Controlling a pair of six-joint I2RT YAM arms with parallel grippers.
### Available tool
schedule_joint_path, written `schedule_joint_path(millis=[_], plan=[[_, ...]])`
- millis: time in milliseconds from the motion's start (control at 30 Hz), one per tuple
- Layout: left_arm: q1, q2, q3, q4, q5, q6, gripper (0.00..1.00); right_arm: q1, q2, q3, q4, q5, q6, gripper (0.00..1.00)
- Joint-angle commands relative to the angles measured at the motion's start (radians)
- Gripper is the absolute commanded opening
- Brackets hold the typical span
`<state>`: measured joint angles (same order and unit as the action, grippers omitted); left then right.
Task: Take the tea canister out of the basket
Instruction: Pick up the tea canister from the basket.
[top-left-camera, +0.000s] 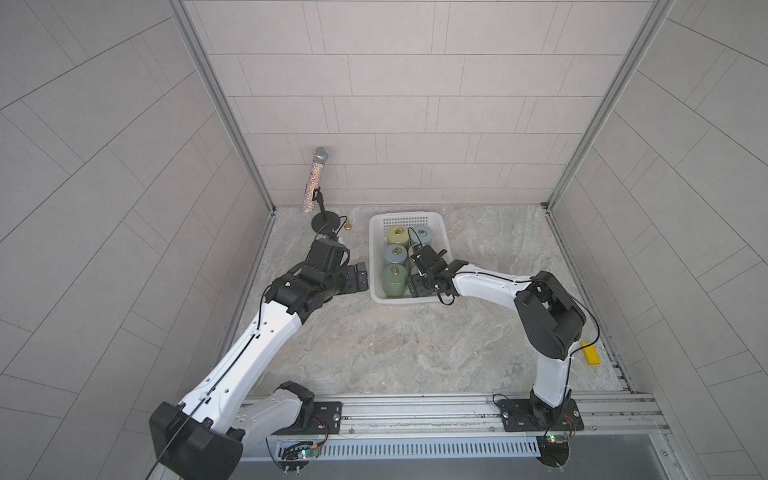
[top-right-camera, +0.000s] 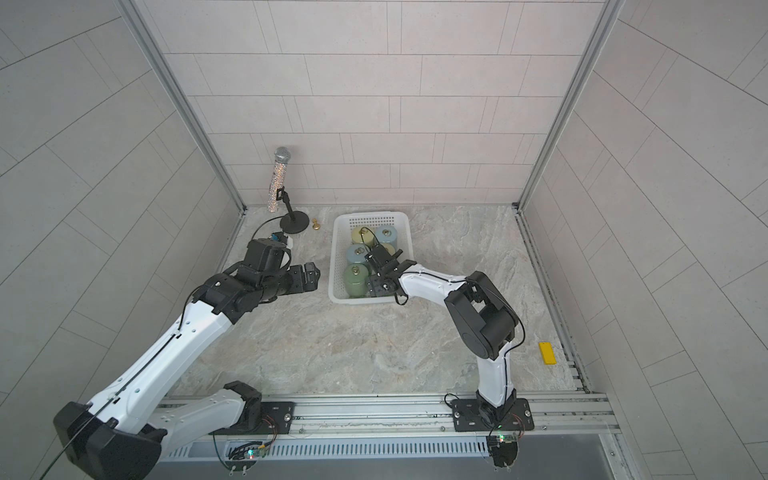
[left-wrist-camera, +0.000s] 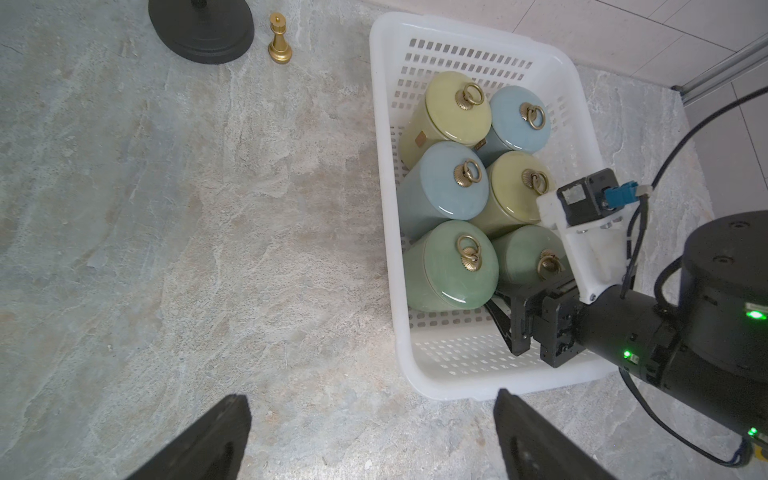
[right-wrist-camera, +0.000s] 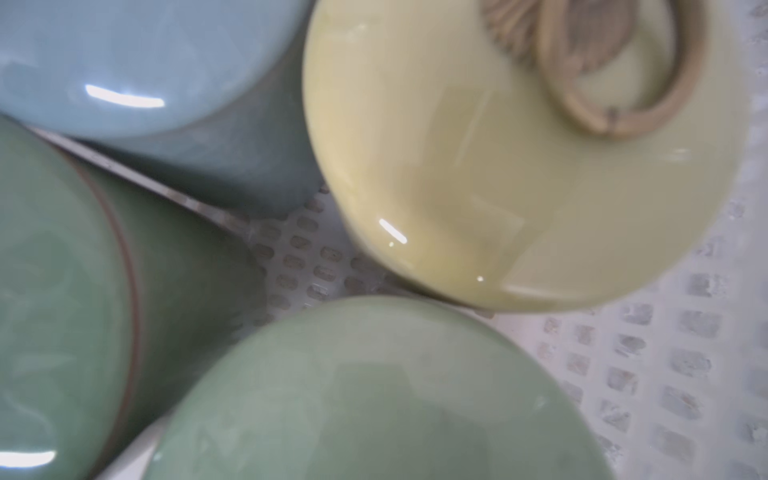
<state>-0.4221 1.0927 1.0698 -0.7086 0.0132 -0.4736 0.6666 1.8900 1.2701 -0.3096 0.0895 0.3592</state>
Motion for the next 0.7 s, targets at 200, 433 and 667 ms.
schedule_joint_path(millis=[200, 433, 667], plan=[[-0.004, -0.010, 0.013, -0.006, -0.004, 0.007, 1.00, -0.004, -0.141, 0.015, -0.067, 0.072, -0.008, 0.79], [-0.004, -0.011, 0.009, 0.002, 0.006, 0.007, 1.00, -0.004, -0.225, 0.051, -0.156, 0.094, 0.000, 0.79], [-0.004, -0.011, 0.008, 0.019, 0.023, 0.007, 1.00, 0.009, -0.336, 0.065, -0.264, 0.095, 0.026, 0.79]])
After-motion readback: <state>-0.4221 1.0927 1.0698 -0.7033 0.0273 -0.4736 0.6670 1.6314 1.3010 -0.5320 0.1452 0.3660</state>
